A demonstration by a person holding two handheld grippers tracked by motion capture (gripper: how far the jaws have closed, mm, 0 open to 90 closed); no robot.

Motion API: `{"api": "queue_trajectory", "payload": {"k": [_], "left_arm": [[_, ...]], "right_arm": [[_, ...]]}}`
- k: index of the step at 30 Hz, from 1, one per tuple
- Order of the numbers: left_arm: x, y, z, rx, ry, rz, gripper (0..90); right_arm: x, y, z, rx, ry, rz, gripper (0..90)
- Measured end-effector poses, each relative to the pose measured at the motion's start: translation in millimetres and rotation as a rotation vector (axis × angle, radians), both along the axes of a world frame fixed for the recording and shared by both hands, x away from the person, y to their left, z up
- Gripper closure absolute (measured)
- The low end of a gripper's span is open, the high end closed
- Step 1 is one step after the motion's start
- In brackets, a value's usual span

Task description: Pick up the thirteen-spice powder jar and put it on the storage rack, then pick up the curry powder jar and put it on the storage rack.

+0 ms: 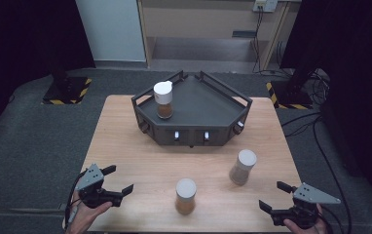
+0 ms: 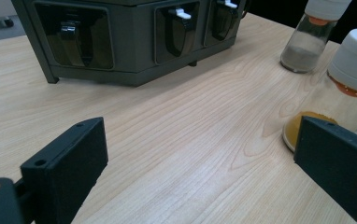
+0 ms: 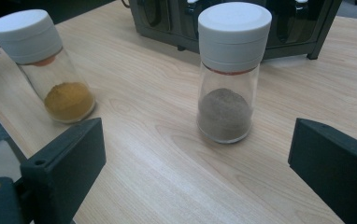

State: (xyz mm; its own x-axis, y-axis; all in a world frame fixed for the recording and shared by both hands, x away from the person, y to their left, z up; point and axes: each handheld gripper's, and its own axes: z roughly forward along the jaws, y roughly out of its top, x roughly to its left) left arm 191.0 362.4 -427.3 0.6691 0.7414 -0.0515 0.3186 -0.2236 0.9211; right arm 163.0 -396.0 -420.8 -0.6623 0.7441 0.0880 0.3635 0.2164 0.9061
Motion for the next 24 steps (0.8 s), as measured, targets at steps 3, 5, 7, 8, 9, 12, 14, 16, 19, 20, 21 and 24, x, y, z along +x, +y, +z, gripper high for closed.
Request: {"api": "queue_trajectory", "payload": {"k": [3, 5, 7, 8, 9, 12, 14, 16, 19, 20, 21, 24], "left_arm": [[0.0, -1.4, 0.2, 0.004, -0.004, -0.004, 2.0], [0.2, -2.2, 0.4, 0.010, -0.005, -0.007, 2.0], [0.9, -2.4, -0.1, 0.007, -0.004, -0.010, 2.0], [1.3, -2.4, -0.3, 0.007, -0.004, -0.013, 2.0], [1.5, -2.9, -0.1, 0.010, -0.002, -0.013, 2.1], [1.0, -3.0, 0.3, 0.014, -0.005, -0.015, 2.2], [1.0, -3.1, 0.2, 0.014, -0.003, -0.012, 2.3], [0.8, -2.7, 0.1, 0.011, -0.005, -0.013, 2.3], [1.2, -2.8, 0.0, 0.012, -0.003, -0.013, 2.3], [1.5, -3.0, -0.1, 0.011, 0.000, -0.011, 2.3], [1.5, -3.1, 0.1, 0.013, 0.001, -0.010, 2.3], [1.3, -2.6, 0.0, 0.010, 0.001, -0.009, 2.3]], "right_arm": [[0.0, -3.3, -1.7, 0.020, 0.001, 0.001, 4.0], [0.3, -4.5, -2.4, 0.026, 0.001, 0.000, 3.8], [-0.1, -4.7, -2.6, 0.027, -0.001, -0.001, 3.7], [-0.2, -4.6, -2.6, 0.026, -0.001, 0.000, 3.7], [0.0, -4.4, -2.5, 0.025, 0.000, 0.001, 3.5], [0.6, -3.3, -2.0, 0.018, 0.002, 0.004, 3.5], [0.5, -2.6, -1.5, 0.015, 0.003, 0.004, 3.5], [0.4, -2.1, -1.2, 0.013, 0.004, 0.005, 3.5], [1.1, -3.0, -1.1, 0.030, 0.008, 0.007, 3.5], [0.6, -2.9, -1.0, 0.032, 0.007, 0.002, 3.5], [1.1, -3.6, -1.1, 0.041, 0.011, 0.002, 3.5], [4.2, -6.4, -1.6, 0.065, 0.023, 0.016, 3.5]]}}
